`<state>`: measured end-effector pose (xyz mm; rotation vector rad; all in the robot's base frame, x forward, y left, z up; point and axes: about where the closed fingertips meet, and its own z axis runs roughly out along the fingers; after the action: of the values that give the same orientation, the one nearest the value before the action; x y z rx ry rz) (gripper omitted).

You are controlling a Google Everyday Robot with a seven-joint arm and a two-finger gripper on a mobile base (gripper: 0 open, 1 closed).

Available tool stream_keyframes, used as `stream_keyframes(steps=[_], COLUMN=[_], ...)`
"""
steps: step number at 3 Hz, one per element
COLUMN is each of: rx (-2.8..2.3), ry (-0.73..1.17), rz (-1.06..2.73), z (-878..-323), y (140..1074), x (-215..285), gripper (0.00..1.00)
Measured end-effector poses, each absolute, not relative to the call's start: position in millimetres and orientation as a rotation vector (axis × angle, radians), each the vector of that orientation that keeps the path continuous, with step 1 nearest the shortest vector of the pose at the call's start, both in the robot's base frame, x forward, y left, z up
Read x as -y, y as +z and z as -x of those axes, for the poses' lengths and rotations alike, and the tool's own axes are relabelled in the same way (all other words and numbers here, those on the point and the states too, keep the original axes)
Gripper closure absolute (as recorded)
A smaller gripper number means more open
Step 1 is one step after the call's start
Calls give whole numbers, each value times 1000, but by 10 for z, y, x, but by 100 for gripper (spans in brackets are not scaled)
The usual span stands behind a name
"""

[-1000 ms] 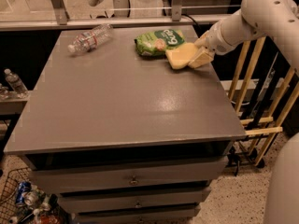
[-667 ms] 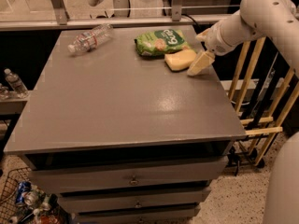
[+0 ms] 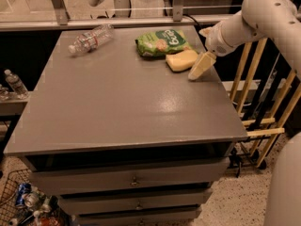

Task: Move sponge near green rice chip bag

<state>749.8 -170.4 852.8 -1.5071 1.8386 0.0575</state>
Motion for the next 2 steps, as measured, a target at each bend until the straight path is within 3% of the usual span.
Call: stream_keyframes(steps=[2], rx=[-1786], ry=[65], rz=[1586], z=[-7374], y=[8877], x=[1458], gripper=[0])
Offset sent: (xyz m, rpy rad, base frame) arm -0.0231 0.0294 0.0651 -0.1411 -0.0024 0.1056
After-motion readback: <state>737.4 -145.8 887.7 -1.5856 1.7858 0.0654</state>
